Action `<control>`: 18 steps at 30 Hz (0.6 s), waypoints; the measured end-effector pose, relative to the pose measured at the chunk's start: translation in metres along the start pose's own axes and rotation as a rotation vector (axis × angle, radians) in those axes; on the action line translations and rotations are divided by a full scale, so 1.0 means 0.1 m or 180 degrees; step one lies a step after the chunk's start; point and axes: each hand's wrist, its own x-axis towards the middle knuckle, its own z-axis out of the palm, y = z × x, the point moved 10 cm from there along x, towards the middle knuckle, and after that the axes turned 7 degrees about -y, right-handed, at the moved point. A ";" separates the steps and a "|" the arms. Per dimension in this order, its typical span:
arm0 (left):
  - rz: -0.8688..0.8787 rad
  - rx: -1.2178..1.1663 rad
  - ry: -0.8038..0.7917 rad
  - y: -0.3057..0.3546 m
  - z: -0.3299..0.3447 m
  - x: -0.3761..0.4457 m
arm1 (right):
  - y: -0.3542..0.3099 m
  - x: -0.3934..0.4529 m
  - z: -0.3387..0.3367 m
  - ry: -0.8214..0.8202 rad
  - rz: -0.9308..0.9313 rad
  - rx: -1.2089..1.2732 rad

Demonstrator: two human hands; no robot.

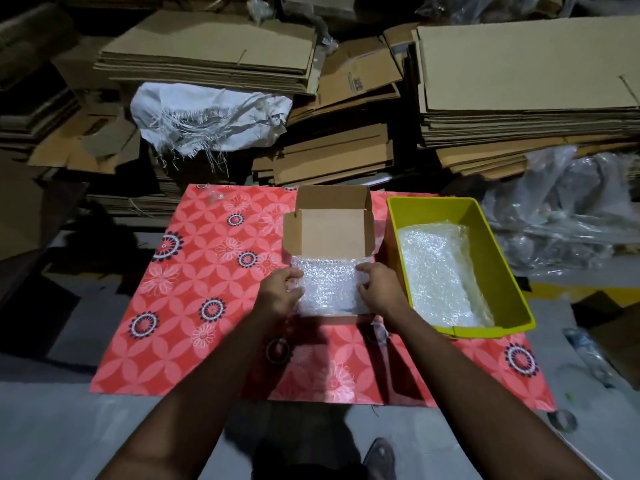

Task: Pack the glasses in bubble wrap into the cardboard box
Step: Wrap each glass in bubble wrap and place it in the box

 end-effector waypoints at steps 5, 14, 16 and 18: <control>0.0360 0.0658 0.0102 0.01 0.01 -0.01 | 0.09 0.02 -0.05 0.0495 -0.0079 -0.0432; 0.1157 0.1728 -0.0383 0.31 0.19 0.16 | -0.08 0.16 0.19 -0.0465 -0.0337 -0.1344; 0.1094 0.1929 -0.0484 0.21 0.31 0.21 | -0.03 0.19 0.28 -0.0710 -0.0200 -0.1441; 0.1095 0.2297 -0.0408 0.16 0.38 0.21 | 0.06 0.24 0.34 -0.0832 0.0026 -0.1338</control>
